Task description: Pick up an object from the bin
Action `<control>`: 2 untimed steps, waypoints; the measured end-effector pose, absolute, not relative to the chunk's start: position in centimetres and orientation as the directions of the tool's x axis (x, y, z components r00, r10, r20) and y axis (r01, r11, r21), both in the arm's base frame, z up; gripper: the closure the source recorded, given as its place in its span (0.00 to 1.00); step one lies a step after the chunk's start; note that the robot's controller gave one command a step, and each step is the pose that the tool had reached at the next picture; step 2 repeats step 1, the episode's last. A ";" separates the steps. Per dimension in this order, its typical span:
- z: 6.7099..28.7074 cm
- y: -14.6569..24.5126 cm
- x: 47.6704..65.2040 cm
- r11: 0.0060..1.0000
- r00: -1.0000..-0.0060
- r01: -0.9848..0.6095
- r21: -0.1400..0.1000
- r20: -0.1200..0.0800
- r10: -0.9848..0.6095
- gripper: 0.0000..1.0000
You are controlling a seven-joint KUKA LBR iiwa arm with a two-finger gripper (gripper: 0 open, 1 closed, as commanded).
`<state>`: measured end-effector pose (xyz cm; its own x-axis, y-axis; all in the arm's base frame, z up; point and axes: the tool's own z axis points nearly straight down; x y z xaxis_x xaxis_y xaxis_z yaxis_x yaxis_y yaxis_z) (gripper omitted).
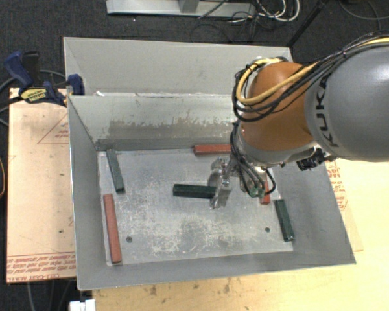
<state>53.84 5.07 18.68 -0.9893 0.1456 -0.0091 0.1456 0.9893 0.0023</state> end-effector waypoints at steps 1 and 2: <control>26.6 4.8 52.4 0.978 -0.978 -0.209 0.000 -0.007 -0.209 1.00; 26.6 4.8 52.4 0.978 -0.978 -0.209 0.000 -0.007 -0.209 1.00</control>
Offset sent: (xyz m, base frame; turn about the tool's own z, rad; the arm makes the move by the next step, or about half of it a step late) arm -0.0164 -0.0033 0.0774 -0.3589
